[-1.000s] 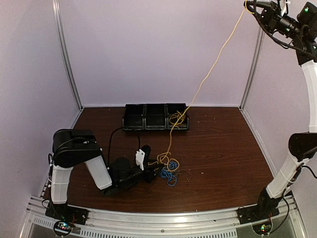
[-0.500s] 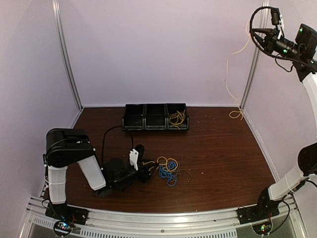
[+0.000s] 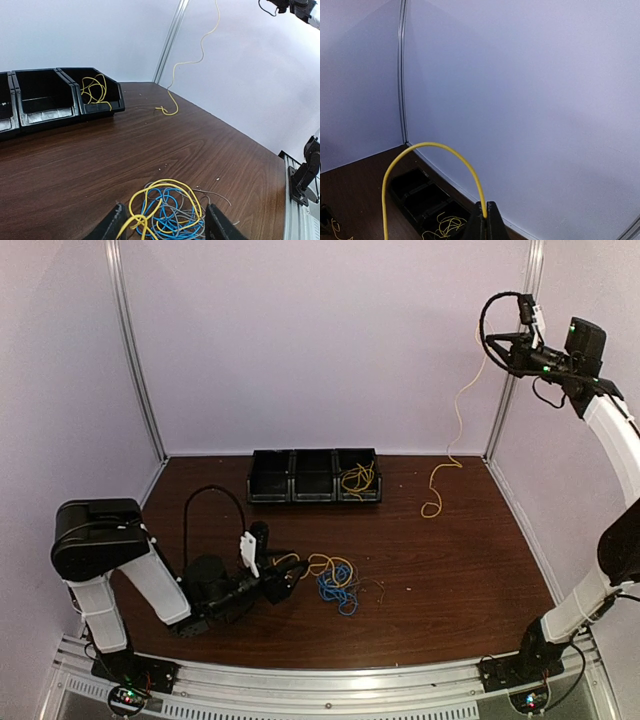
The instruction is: Untangle the cables
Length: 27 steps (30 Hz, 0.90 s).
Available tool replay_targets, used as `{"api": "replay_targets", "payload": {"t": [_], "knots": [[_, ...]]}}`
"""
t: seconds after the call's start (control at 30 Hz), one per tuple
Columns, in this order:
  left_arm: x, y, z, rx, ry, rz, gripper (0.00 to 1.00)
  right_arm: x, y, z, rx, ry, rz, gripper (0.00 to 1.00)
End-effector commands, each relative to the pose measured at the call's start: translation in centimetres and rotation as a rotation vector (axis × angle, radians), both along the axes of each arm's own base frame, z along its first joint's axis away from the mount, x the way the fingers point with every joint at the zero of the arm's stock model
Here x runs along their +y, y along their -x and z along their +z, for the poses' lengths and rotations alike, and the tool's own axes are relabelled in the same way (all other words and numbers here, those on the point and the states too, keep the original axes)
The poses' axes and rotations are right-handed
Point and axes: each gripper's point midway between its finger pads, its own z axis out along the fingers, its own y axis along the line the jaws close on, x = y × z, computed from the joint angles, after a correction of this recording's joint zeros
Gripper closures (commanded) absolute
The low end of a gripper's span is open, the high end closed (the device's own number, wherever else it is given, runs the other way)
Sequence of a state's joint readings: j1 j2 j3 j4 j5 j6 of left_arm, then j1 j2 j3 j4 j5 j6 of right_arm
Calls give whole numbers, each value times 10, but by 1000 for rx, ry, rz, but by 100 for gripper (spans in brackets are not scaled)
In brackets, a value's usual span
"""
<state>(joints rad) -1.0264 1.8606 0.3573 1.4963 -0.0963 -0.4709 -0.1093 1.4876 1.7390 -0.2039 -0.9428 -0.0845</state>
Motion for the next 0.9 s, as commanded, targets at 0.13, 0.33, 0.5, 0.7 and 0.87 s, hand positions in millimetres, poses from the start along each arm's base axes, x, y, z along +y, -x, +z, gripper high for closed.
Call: {"api": "replay_targets", "payload": {"t": [0.13, 0.33, 0.5, 0.7, 0.87], "knots": [[17, -4, 8, 14, -1, 65, 45, 53, -29, 25, -77, 10, 53, 100], [19, -11, -9, 73, -91, 102, 45, 88, -29, 59, -163, 8, 100, 100], [21, -12, -17, 101, -133, 115, 44, 101, -32, 93, -243, -42, 121, 100], [22, -11, -22, 121, -166, 118, 43, 117, -32, 118, -350, -45, 112, 100], [22, -12, -25, 129, -183, 120, 42, 134, -32, 119, -383, -34, 124, 100]]}}
